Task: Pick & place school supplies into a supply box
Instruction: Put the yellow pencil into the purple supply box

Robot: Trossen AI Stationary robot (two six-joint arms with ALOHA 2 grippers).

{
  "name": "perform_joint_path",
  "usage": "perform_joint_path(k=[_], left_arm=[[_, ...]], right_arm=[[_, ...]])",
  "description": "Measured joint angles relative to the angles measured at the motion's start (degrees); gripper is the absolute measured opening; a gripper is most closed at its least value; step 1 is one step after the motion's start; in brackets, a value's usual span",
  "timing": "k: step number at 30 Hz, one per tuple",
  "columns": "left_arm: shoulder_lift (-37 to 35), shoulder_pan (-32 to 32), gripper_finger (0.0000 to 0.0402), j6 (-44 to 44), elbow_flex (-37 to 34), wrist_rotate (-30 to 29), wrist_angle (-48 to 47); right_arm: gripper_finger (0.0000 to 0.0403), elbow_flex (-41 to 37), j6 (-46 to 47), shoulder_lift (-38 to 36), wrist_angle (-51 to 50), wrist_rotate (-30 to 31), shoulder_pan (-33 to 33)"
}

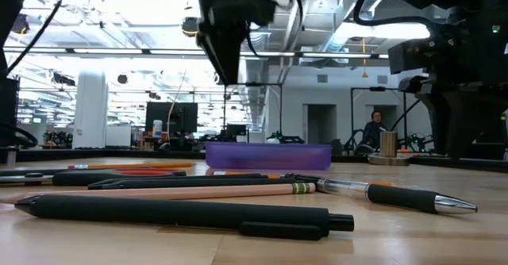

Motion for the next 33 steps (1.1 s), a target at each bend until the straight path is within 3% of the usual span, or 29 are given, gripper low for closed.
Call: perform_joint_path(k=[7, 14, 20, 33], left_arm=[[-11.3, -5.1, 0.0141, -12.8, -10.3, 0.6, 1.6], [-24.3, -5.3, 0.0141, -23.5, -34.6, 3.1, 17.6], [-29.5, -2.9, 0.0141, -30.4, -50.8, 8.9, 26.6], [-30.4, -5.2, 0.0141, -31.6, -54.2, 12.8, 26.1]], right_arm=[[0.0076, 0.0, -0.8, 0.0, 1.6, 0.6, 0.0], [0.0076, 0.0, -1.3, 0.0, 2.9, 1.5, -0.2], [0.0076, 0.0, -1.1, 0.0, 3.9, 1.5, -0.2], [0.0076, 0.0, -0.7, 0.0, 4.4, 1.3, -0.1]])
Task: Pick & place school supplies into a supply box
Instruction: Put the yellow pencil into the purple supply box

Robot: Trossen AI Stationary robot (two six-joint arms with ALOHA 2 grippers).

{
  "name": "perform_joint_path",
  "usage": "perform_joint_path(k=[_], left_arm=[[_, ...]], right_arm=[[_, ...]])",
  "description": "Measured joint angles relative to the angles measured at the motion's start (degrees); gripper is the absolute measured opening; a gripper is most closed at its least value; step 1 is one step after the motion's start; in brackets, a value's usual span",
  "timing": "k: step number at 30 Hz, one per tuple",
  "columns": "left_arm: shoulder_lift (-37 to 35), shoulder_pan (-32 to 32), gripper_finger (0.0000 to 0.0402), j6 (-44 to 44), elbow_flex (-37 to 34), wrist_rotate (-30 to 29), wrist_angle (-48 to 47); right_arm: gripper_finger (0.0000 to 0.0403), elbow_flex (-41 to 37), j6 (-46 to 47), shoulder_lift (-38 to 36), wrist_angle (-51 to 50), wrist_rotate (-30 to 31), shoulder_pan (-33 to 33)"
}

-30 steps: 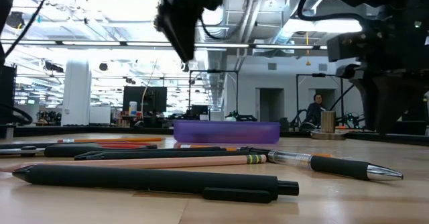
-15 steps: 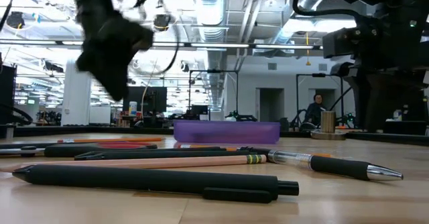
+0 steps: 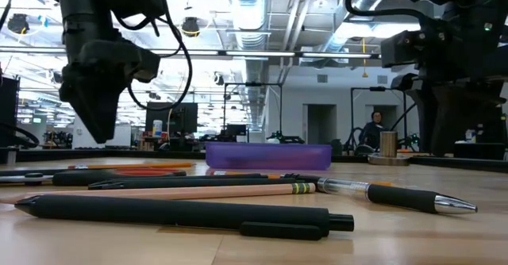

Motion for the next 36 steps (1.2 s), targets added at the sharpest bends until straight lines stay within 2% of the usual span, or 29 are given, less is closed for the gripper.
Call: perform_joint_path(k=[22, 31, 36], left_arm=[[5.7, -1.1, 0.0141, 0.7, 0.0, -0.5, -2.8], [12.7, -1.1, 0.0141, 2.5, 0.5, 1.6, -2.2], [13.1, -1.1, 0.0140, 2.3, 0.6, 0.9, -2.0]], right_arm=[[0.0076, 0.0, 0.0, 0.0, 1.2, 0.0, 0.0], [0.0076, 0.0, 0.0, 0.0, 1.4, 0.0, 0.0], [0.0076, 0.0, 0.0, 0.0, 1.4, 0.0, 0.0]])
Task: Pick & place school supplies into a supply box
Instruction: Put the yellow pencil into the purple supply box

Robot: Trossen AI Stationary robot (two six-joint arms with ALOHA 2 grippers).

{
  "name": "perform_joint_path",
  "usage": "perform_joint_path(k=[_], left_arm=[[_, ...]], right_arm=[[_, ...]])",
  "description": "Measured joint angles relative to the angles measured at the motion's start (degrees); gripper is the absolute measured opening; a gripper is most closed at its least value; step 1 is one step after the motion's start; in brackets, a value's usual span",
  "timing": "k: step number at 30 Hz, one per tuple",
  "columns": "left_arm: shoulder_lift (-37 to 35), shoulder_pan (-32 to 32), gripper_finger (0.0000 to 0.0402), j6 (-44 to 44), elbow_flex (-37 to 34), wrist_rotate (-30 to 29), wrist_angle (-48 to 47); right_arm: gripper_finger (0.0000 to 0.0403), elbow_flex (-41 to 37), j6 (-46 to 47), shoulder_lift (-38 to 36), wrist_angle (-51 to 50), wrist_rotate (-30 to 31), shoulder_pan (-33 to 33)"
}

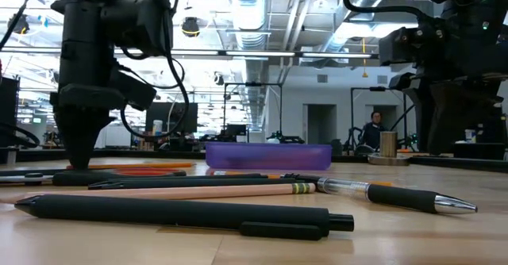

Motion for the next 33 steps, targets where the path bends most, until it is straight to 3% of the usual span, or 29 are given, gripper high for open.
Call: perform_joint_path(k=[5, 14, 33], left_arm=[[-0.1, -0.4, 0.0113, -2.5, -0.1, -0.5, 0.2], [-0.1, -1.7, 0.0011, -6.9, -0.2, -2.0, 1.3], [0.4, -7.1, 0.0003, -16.5, -0.6, -16.7, 2.9]], right_arm=[[0.0076, 0.0, 0.0, 0.0, 0.0, 0.0, 0.0], [0.0076, 0.0, 0.0, 0.0, 0.4, 0.0, 0.0], [0.0076, 0.0, 0.0, 0.0, 0.4, 0.0, 0.0]])
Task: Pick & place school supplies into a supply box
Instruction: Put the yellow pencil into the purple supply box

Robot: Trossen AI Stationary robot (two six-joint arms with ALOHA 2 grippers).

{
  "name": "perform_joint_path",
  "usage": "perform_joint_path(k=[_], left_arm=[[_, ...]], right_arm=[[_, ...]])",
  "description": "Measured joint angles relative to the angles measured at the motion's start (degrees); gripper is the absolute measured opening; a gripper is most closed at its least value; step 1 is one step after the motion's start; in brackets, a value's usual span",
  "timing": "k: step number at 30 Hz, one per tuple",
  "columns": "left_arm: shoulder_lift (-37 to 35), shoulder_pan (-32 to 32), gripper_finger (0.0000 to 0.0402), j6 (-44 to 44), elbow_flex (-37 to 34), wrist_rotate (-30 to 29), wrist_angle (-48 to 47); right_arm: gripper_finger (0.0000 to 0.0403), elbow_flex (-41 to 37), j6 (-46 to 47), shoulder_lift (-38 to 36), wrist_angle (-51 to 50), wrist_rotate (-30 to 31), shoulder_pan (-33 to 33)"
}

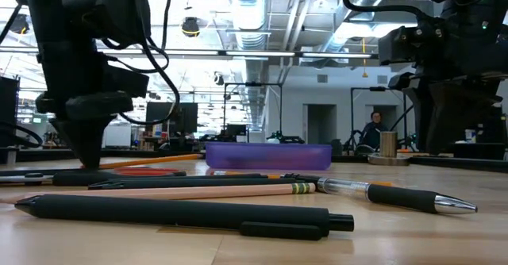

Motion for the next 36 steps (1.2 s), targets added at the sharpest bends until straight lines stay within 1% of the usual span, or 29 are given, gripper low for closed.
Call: perform_joint_path(k=[3, 7, 13, 20, 31, 36], left_arm=[[0.0, -0.2, 0.0003, -0.1, 0.0, -1.8, 0.5], [-0.5, -0.2, 0.0003, -0.1, 0.0, -2.8, 0.7], [-3.4, -0.1, 0.0002, -0.1, -0.2, -5.0, 0.3], [-5.8, -0.2, 0.0002, -0.1, -0.1, -4.9, -1.0], [-5.9, -0.2, 0.0002, -2.2, 0.0, -3.7, -4.0], [-5.9, -0.9, 0.0003, -3.5, 0.1, -4.6, -4.7]], right_arm=[[0.0076, 0.0, 0.0, 0.0, 0.0, 0.0, 0.0], [0.0076, 0.0, 0.0, 0.0, 0.0, 0.0, 0.0], [0.0076, 0.0, 0.0, 0.0, 0.0, 0.0, 0.0], [0.0076, 0.0, 0.0, 0.0, -0.1, 0.0, 0.0], [0.0076, 0.0, -0.2, 0.0, -0.1, -0.1, 0.0], [0.0076, 0.0, -0.4, 0.0, -0.6, -0.9, 0.0]])
